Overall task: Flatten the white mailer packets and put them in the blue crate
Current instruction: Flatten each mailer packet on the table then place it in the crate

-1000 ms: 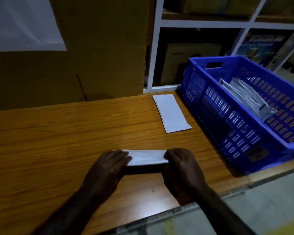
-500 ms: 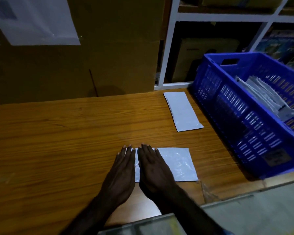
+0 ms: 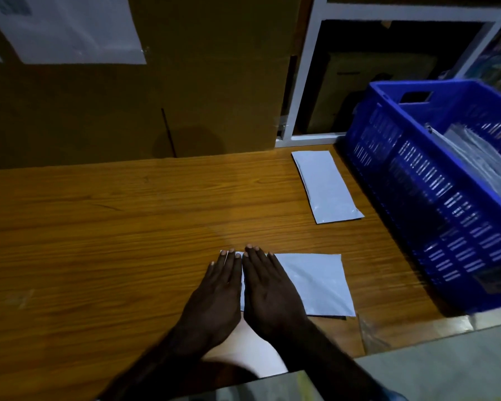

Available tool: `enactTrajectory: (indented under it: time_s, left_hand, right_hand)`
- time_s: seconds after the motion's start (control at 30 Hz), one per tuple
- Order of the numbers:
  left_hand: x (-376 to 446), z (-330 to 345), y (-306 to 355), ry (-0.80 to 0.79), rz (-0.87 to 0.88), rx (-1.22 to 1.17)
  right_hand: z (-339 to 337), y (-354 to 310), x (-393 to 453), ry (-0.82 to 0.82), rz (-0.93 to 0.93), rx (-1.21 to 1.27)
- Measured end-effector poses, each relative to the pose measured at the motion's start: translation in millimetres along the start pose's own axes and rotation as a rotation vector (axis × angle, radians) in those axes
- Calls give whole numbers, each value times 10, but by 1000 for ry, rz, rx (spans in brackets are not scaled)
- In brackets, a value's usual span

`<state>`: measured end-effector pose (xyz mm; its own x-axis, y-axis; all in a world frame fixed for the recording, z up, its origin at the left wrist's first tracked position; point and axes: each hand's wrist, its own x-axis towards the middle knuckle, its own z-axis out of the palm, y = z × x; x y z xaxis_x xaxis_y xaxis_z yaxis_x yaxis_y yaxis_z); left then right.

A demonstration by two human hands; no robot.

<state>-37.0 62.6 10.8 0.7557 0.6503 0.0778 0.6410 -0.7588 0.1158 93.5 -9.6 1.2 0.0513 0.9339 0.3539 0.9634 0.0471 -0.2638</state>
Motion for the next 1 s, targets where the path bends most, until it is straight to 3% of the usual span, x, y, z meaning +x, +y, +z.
enactTrajectory:
  time_s: [0.1,0.23,0.37,0.53,0.83,1.0]
  left_hand:
    - [13,-17,12,-36,-31,2]
    - [-5,-109,77,27,19,-114]
    - [14,-50,134,58,90,-174]
    - [-12,40,94,68,46,-175]
    - [-21,37,101,-22,50,-133]
    - [2,-82,133,-89,16,-255]
  right_hand:
    - [-49,3,17,-13,-19,-10]
    - [-153,-8,-49,48,106,-37]
    - [-124,43,-171,-31,65,-64]
    - [-94,29,-196,-24,82,-19]
    - [-50,84,-206,-32,82,8]
    - [-191,141,-180,-61,134,48]
